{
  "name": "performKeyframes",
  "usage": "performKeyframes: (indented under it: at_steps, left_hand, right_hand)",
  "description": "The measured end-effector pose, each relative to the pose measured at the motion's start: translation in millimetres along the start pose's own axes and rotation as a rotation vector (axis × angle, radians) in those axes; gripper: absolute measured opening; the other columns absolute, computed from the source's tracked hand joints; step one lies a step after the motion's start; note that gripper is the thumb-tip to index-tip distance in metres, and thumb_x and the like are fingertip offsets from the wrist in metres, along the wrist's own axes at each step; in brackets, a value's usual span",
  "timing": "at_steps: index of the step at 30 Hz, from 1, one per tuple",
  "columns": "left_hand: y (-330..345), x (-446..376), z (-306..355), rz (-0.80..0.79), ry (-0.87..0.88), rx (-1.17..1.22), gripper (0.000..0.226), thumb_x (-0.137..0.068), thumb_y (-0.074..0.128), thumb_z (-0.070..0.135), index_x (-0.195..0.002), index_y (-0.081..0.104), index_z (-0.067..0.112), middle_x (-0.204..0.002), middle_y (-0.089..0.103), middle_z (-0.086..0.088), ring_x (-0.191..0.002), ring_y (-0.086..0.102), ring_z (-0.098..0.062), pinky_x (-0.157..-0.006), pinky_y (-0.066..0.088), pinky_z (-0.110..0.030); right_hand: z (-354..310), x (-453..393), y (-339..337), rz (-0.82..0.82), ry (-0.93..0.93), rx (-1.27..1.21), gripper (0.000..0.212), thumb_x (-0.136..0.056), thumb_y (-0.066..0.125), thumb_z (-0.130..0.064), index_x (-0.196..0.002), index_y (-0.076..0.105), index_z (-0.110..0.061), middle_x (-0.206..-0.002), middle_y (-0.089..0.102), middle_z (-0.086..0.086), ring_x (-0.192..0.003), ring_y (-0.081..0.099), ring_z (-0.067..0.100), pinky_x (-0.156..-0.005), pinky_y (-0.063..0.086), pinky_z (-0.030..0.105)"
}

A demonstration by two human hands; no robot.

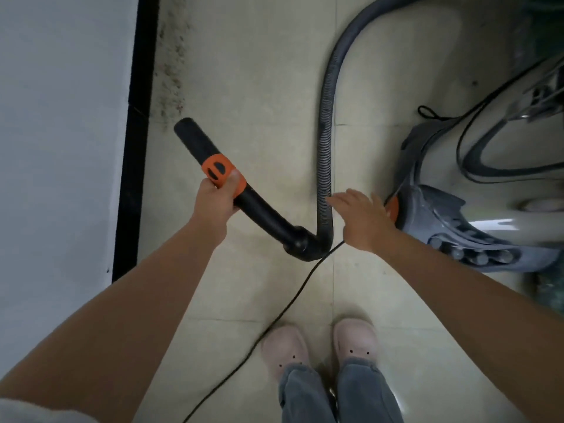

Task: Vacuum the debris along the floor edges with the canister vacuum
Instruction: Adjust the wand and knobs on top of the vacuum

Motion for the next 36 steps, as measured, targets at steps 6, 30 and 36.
performKeyframes:
  at_steps: [6,30,36]
  left_hand:
    - [11,34,65,-0.011,-0.017,0.154,0.020,-0.098,0.044,0.026,-0.112,0.042,0.012,-0.096,0.053,-0.001,-0.091,0.056,-0.017,-0.072,0.052,-0.033]
    - [353,235,253,-0.284,0.344,-0.407,0.063,-0.096,0.046,0.029,-0.145,0.009,0.017,-0.120,0.050,-0.009,-0.108,0.054,-0.029,-0.091,0.045,-0.037]
    - [396,253,256,-0.272,0.477,-0.670,0.056,-0.094,0.049,0.026,-0.138,0.025,0.003,-0.127,0.046,-0.022,-0.106,0.053,-0.035,-0.076,0.038,-0.030]
  right_hand:
    - [-9,28,-45,-0.071,0.155,-0.175,0.037,-0.086,0.044,-0.002,-0.122,0.055,-0.005,-0.125,0.055,0.011,-0.114,0.051,0.028,-0.089,0.042,0.032]
    - [246,252,-346,0.652,0.705,-0.143,0.040,-0.093,0.048,-0.021,-0.125,0.049,0.004,-0.126,0.050,0.024,-0.120,0.042,0.039,-0.099,0.033,0.046]
    - [296,216,-386,0.407,0.807,-0.199,0.040,-0.099,0.035,-0.032,-0.124,0.044,-0.003,-0.126,0.051,0.016,-0.114,0.050,0.033,-0.087,0.042,0.039]
Point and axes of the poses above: each hand's wrist, its own x-axis away from the middle knuckle, its own y-axis out of the palm, z = x × y, the point moved 2 cm from there along -x, towards the middle knuckle
